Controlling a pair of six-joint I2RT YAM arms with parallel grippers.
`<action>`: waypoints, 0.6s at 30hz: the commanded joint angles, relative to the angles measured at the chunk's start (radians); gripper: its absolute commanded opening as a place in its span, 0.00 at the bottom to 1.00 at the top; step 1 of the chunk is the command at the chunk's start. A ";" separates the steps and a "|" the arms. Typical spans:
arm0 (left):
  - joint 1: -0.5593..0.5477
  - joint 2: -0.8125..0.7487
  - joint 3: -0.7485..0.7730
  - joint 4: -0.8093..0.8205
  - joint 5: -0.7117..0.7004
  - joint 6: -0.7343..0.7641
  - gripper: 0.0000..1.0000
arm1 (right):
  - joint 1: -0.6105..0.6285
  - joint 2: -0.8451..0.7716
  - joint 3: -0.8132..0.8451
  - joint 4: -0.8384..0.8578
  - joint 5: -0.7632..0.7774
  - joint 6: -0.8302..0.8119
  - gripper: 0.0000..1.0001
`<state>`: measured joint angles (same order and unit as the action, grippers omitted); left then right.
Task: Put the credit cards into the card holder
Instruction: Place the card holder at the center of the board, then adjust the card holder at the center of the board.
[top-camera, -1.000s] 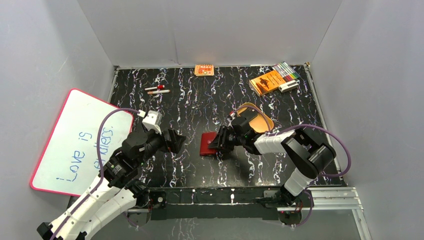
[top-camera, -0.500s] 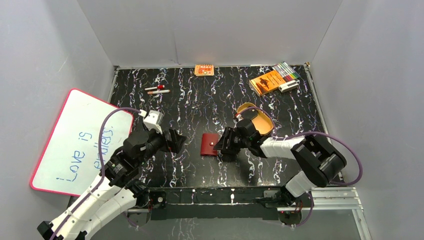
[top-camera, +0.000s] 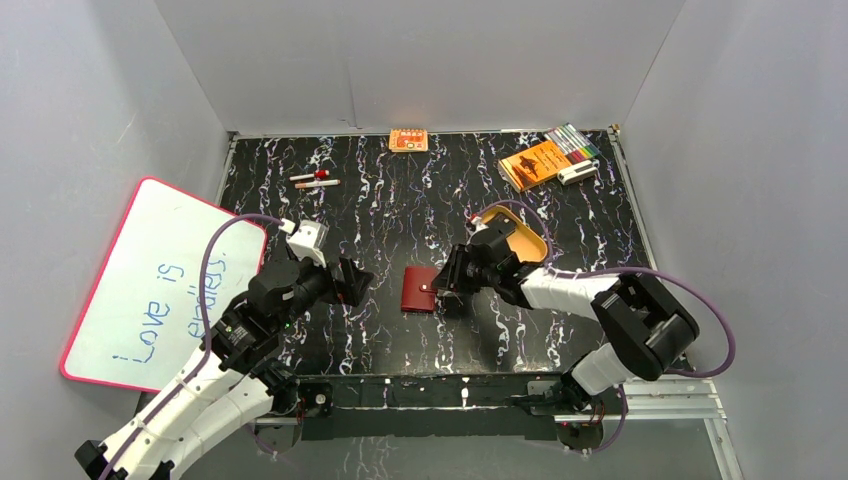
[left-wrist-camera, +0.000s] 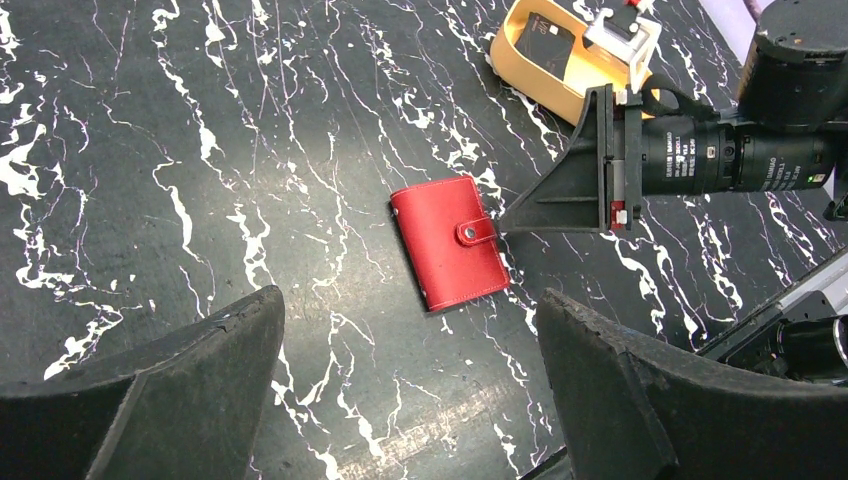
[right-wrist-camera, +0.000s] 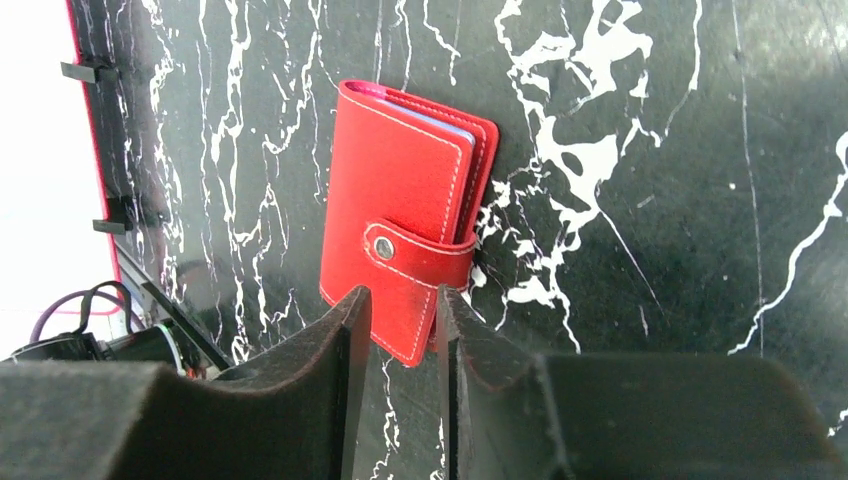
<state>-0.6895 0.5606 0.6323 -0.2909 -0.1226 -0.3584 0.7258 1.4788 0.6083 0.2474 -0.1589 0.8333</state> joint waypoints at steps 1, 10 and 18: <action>-0.002 0.001 0.000 0.023 -0.002 0.015 0.93 | -0.002 0.026 0.081 0.015 -0.004 -0.048 0.35; -0.002 0.005 0.000 0.021 0.004 0.015 0.93 | 0.000 0.143 0.154 0.016 -0.077 -0.045 0.26; -0.002 0.007 0.001 0.021 0.008 0.016 0.93 | 0.000 0.202 0.166 0.009 -0.089 -0.038 0.26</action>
<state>-0.6895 0.5671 0.6323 -0.2905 -0.1219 -0.3580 0.7258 1.6566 0.7448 0.2455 -0.2386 0.8051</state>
